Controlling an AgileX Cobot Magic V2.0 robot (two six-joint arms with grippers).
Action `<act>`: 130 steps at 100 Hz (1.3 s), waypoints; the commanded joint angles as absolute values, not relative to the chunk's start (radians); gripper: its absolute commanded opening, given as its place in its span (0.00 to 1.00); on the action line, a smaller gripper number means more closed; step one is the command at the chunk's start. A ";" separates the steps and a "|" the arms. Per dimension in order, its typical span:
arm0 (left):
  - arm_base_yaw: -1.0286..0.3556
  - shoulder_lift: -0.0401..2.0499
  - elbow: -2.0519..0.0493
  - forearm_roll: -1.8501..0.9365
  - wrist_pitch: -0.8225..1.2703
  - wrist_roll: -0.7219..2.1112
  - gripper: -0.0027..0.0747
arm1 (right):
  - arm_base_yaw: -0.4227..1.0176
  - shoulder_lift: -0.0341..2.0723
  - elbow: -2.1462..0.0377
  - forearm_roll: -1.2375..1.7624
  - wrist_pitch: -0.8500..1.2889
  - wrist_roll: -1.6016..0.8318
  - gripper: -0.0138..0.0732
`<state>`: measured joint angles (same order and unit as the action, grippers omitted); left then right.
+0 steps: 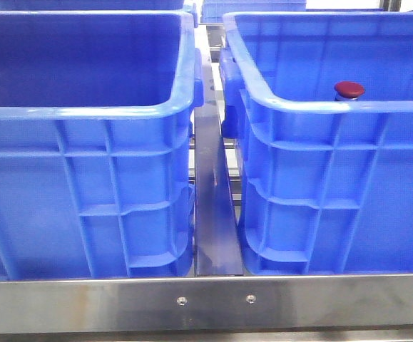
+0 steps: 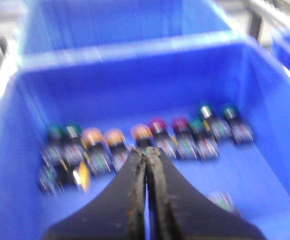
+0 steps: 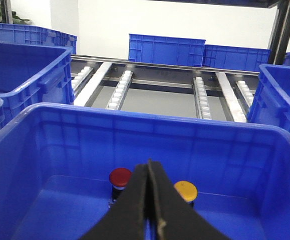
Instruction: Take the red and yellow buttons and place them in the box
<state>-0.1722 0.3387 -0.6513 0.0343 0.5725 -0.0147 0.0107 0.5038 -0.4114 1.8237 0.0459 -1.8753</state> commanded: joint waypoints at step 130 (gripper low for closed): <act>-0.014 -0.038 0.044 0.036 -0.086 -0.021 0.01 | 0.012 0.506 -0.438 1.919 0.082 -1.875 0.08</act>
<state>-0.0152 -0.0055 -0.0048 0.0445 0.0000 -0.0147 0.0107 0.5038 -0.4114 1.8237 0.0507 -1.8732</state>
